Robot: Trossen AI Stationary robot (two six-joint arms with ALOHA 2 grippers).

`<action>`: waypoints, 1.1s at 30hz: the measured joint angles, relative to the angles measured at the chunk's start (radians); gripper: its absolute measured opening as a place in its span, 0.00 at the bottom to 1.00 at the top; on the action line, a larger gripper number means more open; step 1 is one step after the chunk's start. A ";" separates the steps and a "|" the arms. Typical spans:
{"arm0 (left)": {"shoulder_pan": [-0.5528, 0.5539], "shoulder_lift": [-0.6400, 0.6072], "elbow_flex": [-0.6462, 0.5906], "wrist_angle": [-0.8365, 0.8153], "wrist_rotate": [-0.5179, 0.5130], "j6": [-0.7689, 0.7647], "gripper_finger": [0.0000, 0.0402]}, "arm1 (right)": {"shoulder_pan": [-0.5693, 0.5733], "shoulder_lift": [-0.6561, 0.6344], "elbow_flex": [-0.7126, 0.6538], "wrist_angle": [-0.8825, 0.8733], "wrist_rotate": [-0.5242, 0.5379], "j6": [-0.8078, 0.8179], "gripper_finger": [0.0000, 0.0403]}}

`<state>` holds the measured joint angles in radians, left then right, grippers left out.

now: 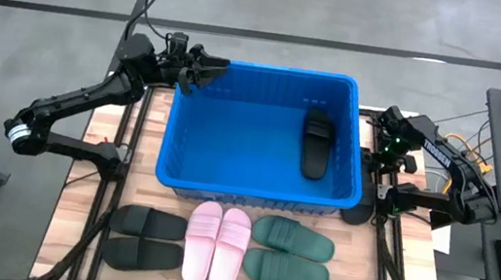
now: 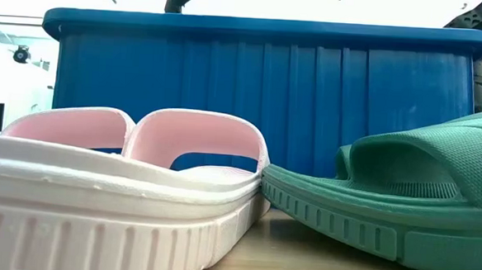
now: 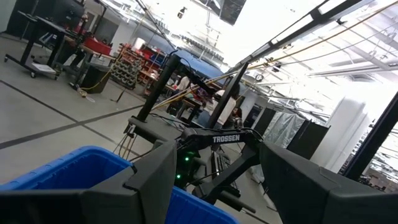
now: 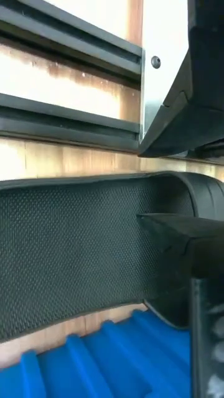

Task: Pick and place slides into bin
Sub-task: Put the black slide into the blue bin

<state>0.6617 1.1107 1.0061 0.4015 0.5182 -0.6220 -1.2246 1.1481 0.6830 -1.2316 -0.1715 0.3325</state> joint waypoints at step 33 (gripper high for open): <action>0.000 0.000 0.000 0.000 0.000 0.001 0.54 | 0.057 0.001 -0.001 -0.036 -0.250 -0.323 0.35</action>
<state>0.6617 1.1107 1.0064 0.4015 0.5183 -0.6212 -1.1675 1.1488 0.6822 -1.2678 -0.4217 0.0097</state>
